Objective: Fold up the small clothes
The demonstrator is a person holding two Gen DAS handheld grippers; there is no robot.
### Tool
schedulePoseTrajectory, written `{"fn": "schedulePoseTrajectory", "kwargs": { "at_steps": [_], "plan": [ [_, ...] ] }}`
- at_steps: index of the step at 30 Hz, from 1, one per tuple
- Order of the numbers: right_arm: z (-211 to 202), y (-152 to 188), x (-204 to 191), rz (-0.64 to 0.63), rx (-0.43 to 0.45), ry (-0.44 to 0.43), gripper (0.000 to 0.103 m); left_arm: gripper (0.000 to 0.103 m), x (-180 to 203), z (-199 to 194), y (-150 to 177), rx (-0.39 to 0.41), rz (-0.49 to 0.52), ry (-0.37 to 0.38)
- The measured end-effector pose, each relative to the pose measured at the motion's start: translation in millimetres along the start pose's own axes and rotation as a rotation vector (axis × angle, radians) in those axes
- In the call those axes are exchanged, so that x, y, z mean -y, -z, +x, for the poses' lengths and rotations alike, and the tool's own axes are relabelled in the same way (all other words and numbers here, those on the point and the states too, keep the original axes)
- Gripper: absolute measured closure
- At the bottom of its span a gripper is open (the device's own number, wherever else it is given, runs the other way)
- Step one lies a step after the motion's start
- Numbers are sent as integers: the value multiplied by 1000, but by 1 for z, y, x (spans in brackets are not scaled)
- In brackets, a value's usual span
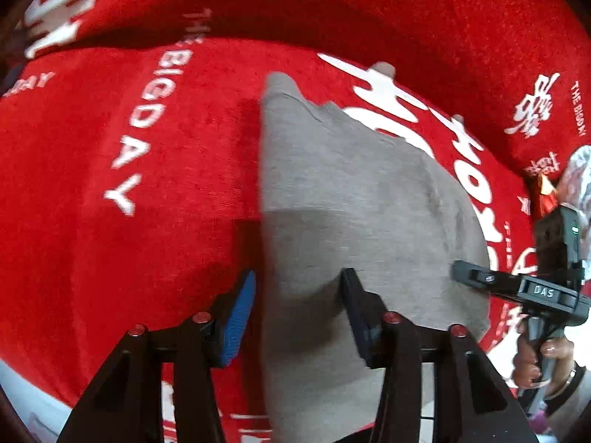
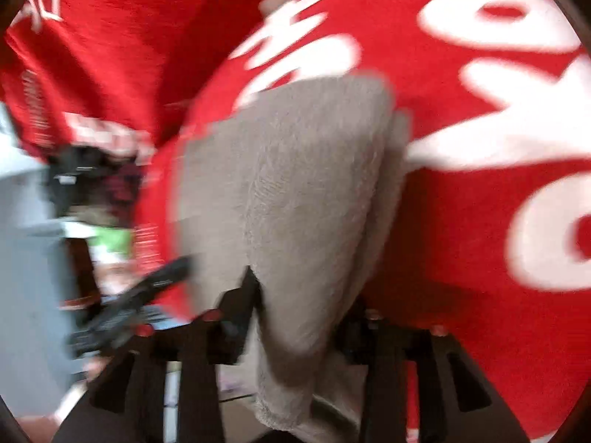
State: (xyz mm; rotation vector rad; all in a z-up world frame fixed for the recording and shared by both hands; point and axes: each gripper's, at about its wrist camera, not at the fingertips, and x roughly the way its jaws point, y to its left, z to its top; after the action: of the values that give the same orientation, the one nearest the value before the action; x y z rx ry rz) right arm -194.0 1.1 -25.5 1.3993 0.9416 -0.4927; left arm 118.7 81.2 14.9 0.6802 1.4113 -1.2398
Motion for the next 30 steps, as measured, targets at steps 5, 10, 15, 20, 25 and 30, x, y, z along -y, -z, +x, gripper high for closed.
{"fn": "schedulePoseTrajectory", "kwargs": {
  "at_steps": [5, 10, 15, 20, 25, 30],
  "plan": [
    [-31, 5, 6, -10, 84, 184, 64, 50, -3, -17, 4, 27, 55, -151],
    [-58, 14, 19, -17, 106, 328, 87, 50, -11, -32, 8, 20, 48, -167],
    [-82, 36, 12, -9, 147, 222, 87, 50, 13, -47, 16, 53, 94, -146],
    [-66, 54, -28, -93, 130, 209, 87, 50, 37, -22, 30, 10, 131, -134],
    [-32, 64, -23, -138, 95, 331, 87, 50, 33, 6, 42, -30, 104, -148],
    [-22, 62, -2, -88, 90, 328, 87, 50, 36, 5, 42, -35, 127, -156]
  ]
}}
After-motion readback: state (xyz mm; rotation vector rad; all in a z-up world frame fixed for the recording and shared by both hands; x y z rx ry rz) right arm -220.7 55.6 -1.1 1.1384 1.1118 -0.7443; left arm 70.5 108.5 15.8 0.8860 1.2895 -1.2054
